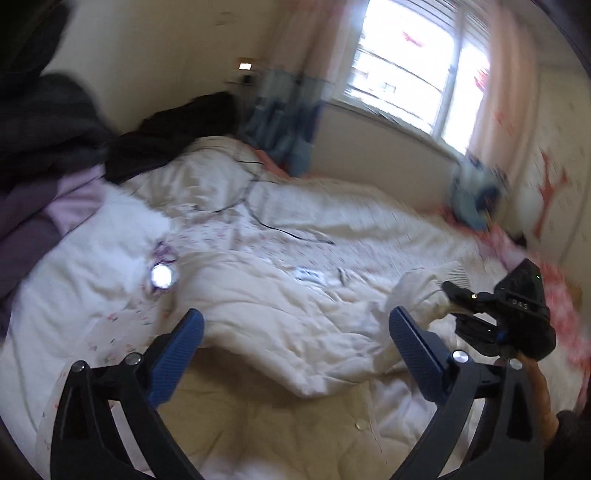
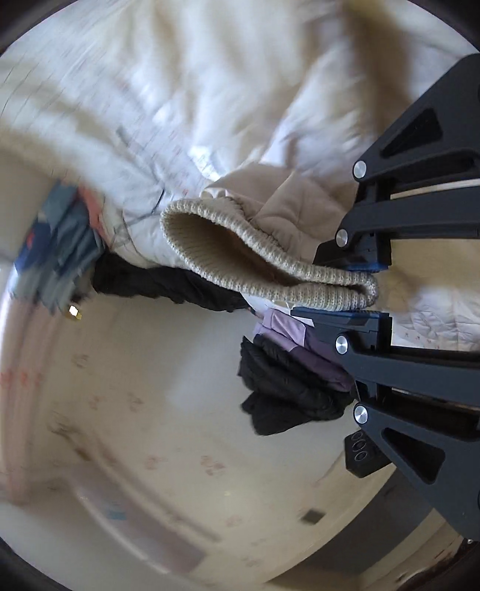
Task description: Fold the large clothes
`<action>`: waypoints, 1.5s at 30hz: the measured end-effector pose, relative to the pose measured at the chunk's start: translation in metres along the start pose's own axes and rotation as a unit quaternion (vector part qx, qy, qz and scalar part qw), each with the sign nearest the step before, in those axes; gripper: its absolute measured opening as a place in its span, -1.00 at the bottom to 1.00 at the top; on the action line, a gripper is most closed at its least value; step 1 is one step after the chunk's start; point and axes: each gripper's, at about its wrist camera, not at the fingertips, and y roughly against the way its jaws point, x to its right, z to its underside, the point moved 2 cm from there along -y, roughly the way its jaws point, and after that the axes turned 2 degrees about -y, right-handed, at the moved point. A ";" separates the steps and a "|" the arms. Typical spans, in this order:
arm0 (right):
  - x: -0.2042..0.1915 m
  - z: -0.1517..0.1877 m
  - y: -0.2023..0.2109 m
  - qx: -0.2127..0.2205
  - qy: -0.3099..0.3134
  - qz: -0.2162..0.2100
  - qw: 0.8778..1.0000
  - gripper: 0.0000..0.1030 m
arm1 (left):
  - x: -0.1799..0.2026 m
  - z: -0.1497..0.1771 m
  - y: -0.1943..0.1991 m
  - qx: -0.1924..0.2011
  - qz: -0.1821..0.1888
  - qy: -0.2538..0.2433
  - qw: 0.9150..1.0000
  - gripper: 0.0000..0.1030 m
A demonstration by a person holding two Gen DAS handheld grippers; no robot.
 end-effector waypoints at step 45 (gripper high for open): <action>0.100 0.004 0.012 -0.084 0.138 0.365 0.917 0.04 | 0.015 0.026 -0.082 -0.107 -0.082 0.013 0.991 0.86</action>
